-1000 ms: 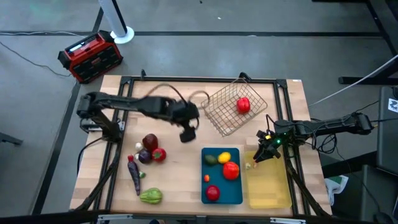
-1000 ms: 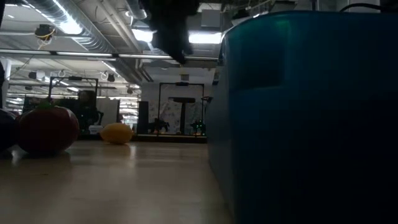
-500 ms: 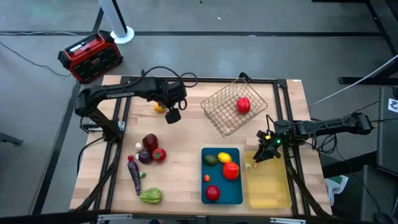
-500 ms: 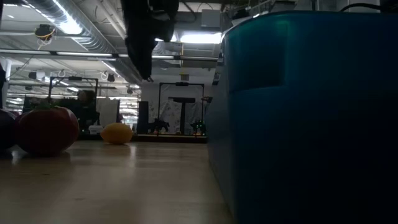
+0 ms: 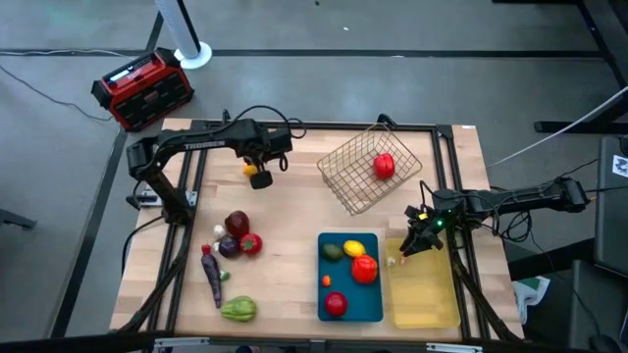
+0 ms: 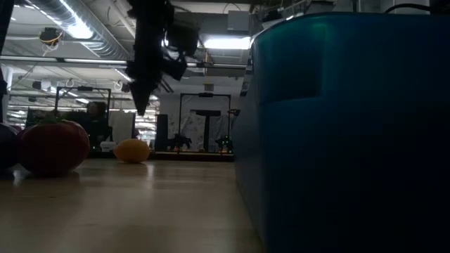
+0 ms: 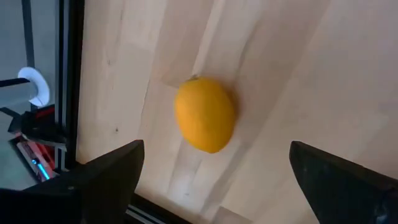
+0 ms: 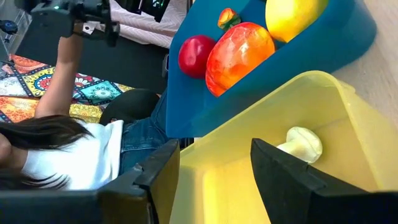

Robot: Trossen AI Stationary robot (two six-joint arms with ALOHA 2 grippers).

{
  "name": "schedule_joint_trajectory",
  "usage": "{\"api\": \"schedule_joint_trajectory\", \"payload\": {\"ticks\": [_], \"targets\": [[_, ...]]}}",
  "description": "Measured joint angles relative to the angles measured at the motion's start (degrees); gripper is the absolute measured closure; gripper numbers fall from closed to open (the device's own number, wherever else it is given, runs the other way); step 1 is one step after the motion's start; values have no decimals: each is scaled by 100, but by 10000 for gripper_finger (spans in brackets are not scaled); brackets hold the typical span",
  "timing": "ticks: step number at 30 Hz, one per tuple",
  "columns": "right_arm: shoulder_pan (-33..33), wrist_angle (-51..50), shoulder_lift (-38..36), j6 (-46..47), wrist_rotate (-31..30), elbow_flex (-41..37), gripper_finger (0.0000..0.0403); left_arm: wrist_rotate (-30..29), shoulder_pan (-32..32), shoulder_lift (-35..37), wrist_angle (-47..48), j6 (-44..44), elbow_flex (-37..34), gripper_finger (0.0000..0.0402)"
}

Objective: Sort produce into baskets
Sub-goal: Put the yellow lemon into the blue bin

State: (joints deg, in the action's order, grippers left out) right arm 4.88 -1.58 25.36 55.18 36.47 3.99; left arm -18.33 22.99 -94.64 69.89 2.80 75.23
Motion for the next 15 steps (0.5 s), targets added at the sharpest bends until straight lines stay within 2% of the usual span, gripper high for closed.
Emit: {"api": "schedule_joint_trajectory", "payload": {"ticks": [15], "targets": [[-1, 0, 0, 0, -4, 0, 205, -6, 707, -8, -1371, 346, -1281, 9]]}}
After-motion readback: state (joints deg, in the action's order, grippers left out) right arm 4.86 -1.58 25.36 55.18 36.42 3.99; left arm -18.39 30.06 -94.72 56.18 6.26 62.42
